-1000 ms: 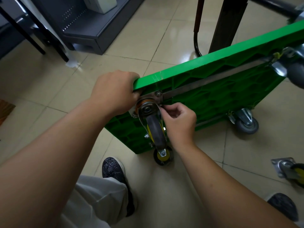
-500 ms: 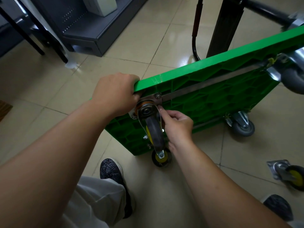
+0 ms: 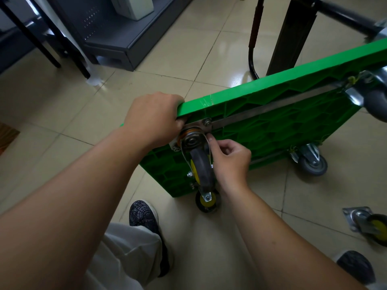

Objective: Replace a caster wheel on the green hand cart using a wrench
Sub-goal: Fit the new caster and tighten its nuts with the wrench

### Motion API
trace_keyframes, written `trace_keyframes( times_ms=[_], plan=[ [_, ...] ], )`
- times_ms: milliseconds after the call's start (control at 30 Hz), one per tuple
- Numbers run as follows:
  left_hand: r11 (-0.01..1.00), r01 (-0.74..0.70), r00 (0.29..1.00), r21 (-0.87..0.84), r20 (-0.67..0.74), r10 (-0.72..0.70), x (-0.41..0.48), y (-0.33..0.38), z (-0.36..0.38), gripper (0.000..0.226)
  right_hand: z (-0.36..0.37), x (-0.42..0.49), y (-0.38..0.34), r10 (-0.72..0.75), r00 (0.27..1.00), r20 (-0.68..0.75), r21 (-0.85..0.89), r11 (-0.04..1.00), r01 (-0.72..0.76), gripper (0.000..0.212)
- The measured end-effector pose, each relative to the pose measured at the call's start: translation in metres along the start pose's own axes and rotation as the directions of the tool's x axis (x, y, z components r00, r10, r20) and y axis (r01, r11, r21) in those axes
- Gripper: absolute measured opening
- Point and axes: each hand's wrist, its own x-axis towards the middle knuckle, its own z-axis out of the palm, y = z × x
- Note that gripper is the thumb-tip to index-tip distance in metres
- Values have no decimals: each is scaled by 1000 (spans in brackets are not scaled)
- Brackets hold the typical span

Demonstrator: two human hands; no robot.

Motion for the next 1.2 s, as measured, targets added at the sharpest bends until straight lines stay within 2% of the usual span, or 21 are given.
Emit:
trace_keyframes(
  times_ms=[333, 433, 567, 733, 967, 1200],
  plan=[
    [1000, 4, 1000, -4, -3, -4, -1, 1, 1, 17, 3, 2, 1, 194, 981, 7, 213, 958, -191, 19],
    [1000, 2, 1000, -7, -6, -2, -1, 0, 1, 17, 3, 2, -3, 171, 985, 4, 210, 963, -168, 11],
    [1000, 2, 1000, -10, -8, -2, 0, -1, 2, 18, 0, 1, -7, 203, 979, 18, 251, 947, -201, 12],
    [1000, 1, 1000, -10, -9, -1, 1, -1, 2, 18, -2, 2, -4, 74, 997, 19, 129, 989, -75, 10],
    [1000, 4, 1000, 1, -6, -4, 0, 1, 1, 16, -6, 0, -9, 44, 997, 69, 143, 988, -53, 14],
    [1000, 8, 1000, -7, 1, -8, 0, 0, 1, 19, -2, -1, -4, 116, 992, 46, 125, 985, -121, 10]
  ],
)
